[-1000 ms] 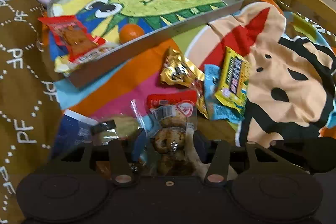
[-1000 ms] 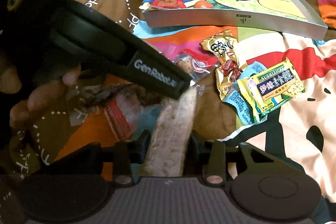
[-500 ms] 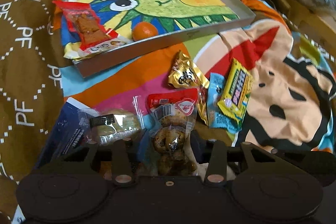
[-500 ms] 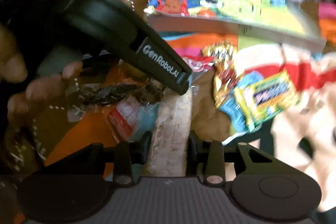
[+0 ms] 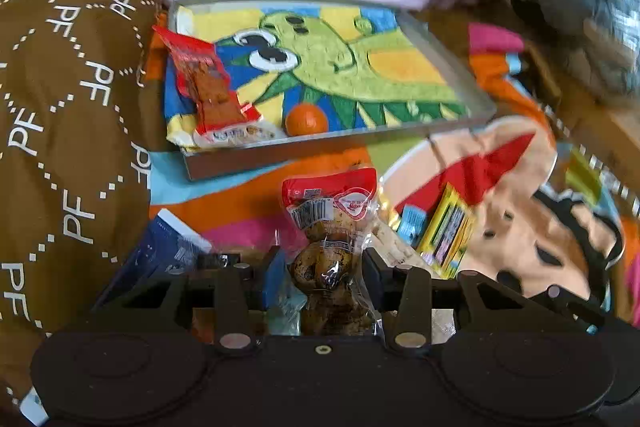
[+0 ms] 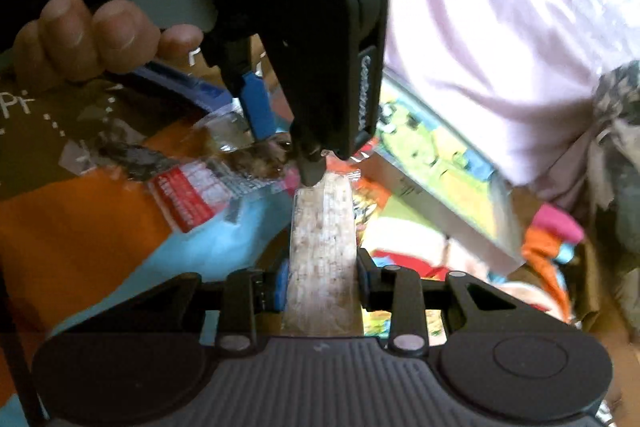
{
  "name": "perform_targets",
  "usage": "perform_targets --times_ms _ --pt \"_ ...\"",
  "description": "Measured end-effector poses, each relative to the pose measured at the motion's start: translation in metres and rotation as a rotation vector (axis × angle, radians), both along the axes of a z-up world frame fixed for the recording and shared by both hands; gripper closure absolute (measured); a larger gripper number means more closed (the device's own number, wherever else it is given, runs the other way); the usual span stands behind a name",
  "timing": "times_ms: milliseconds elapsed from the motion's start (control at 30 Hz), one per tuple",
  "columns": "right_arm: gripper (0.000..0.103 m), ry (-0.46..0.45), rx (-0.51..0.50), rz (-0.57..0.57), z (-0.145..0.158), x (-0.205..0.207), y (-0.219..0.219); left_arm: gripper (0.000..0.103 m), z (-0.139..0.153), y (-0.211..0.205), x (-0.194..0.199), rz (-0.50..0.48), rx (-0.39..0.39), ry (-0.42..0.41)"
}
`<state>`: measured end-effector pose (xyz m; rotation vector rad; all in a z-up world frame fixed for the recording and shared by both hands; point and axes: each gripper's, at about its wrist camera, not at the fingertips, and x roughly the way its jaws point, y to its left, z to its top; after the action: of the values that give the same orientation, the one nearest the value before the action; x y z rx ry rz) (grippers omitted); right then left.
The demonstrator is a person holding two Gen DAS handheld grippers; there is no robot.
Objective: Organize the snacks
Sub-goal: 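Carry both bags over the tray and lower them inside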
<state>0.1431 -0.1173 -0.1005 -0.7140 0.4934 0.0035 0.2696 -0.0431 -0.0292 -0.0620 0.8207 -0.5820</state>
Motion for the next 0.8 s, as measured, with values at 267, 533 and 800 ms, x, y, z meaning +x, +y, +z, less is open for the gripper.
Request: perform_targets --times_ms 267,533,800 --pt "0.067 -0.112 0.008 -0.018 0.01 -0.003 -0.007 0.059 0.017 0.011 0.003 0.084 -0.103 -0.078" --pt "0.067 -0.258 0.084 -0.07 0.04 0.038 -0.032 0.058 0.047 0.022 0.038 0.281 -0.256 -0.181" --pt "0.067 -0.316 0.211 -0.103 0.062 0.112 -0.043 0.058 0.049 0.024 0.081 0.418 -0.307 -0.298"
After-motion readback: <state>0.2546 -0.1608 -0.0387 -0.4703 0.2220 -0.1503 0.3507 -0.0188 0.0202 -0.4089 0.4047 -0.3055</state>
